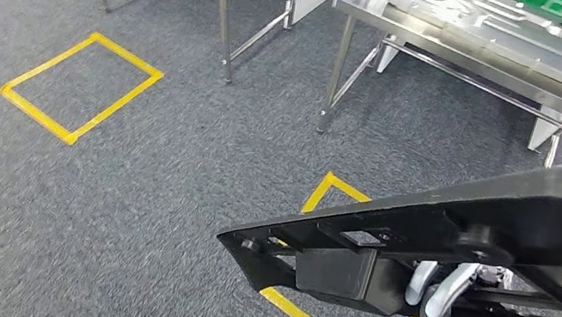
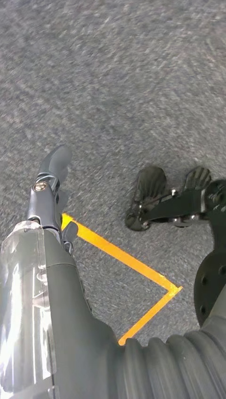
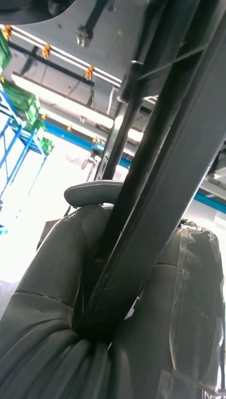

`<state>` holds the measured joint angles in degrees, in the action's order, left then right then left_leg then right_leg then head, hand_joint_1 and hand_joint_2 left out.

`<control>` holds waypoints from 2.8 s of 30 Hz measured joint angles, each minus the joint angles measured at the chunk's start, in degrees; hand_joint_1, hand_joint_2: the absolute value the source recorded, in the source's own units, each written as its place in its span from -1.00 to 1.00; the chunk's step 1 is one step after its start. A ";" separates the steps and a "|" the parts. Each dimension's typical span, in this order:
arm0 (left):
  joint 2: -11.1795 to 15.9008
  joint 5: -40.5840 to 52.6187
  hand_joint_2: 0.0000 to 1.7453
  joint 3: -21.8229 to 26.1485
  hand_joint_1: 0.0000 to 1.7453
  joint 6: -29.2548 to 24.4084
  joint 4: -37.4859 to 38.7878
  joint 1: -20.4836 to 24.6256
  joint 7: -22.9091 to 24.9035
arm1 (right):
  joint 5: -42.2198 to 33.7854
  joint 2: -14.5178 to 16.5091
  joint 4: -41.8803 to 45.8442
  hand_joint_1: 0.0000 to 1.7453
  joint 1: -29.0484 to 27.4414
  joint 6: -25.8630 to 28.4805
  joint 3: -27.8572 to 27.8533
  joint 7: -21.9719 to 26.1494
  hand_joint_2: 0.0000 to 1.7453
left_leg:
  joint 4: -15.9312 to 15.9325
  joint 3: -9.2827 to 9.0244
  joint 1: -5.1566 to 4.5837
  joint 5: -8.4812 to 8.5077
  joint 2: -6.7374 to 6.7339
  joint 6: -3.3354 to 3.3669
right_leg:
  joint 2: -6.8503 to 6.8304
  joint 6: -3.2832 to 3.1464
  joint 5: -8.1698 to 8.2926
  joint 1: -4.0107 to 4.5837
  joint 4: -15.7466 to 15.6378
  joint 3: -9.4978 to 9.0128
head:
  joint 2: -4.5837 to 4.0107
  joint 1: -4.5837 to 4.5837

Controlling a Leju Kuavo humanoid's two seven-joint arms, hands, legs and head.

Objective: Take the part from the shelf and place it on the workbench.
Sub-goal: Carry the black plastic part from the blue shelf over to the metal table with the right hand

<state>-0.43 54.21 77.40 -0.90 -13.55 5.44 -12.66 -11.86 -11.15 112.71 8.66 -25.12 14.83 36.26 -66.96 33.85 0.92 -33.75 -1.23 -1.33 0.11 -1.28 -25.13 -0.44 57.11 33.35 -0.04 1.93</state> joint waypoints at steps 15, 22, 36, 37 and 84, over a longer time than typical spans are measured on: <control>-1.69 -0.17 1.00 -0.02 -1.00 -0.60 0.28 -0.33 1.05 | -1.19 -3.02 -0.21 0.90 0.02 -1.34 -0.08 1.33 1.00 | 9.07 -1.15 0.31 7.53 1.80 2.65 | 1.47 3.34 -5.03 -0.29 9.10 4.44 | 0.00 0.30; -1.67 0.21 1.00 -0.36 -1.00 -0.52 0.29 -0.30 -0.06 | -0.89 -3.10 -0.48 0.90 0.08 0.03 -0.08 1.84 1.00 | 9.00 -2.01 -0.04 6.62 -2.81 2.29 | -2.84 2.72 -1.09 0.10 4.93 2.70 | 0.00 0.34; -1.52 0.59 1.00 -0.89 -1.00 0.26 0.28 -0.18 -0.73 | 2.22 -2.91 0.39 0.90 -1.42 2.91 -0.01 1.69 1.00 | -0.01 2.64 -0.17 4.15 1.05 0.45 | 2.86 0.14 -0.71 0.10 0.74 -0.23 | 0.00 -0.12; -1.49 0.72 1.00 -0.92 -1.00 0.37 0.28 -0.06 -0.72 | 2.77 -2.84 0.45 0.90 -1.46 3.39 -0.01 1.48 1.00 | 3.83 1.09 -0.23 5.89 1.27 0.68 | 3.22 0.38 -0.98 0.19 1.00 -0.33 | 0.00 -0.13; -0.80 1.15 1.00 -1.89 -1.00 1.61 0.28 -0.22 -1.79 | 4.82 -3.25 3.22 0.90 -6.91 4.94 -0.08 3.49 1.00 | 9.70 -2.71 -0.51 6.59 1.01 2.53 | -0.26 2.95 -0.73 -0.57 2.61 0.94 | 0.00 -0.02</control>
<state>-1.23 55.36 75.51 0.72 -13.27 5.22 -14.45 -7.03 -14.40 115.93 1.75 -20.18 14.75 39.75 -57.26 31.14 0.41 -27.16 -0.22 1.19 -0.15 1.67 -25.86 -1.01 59.72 34.29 -0.04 1.90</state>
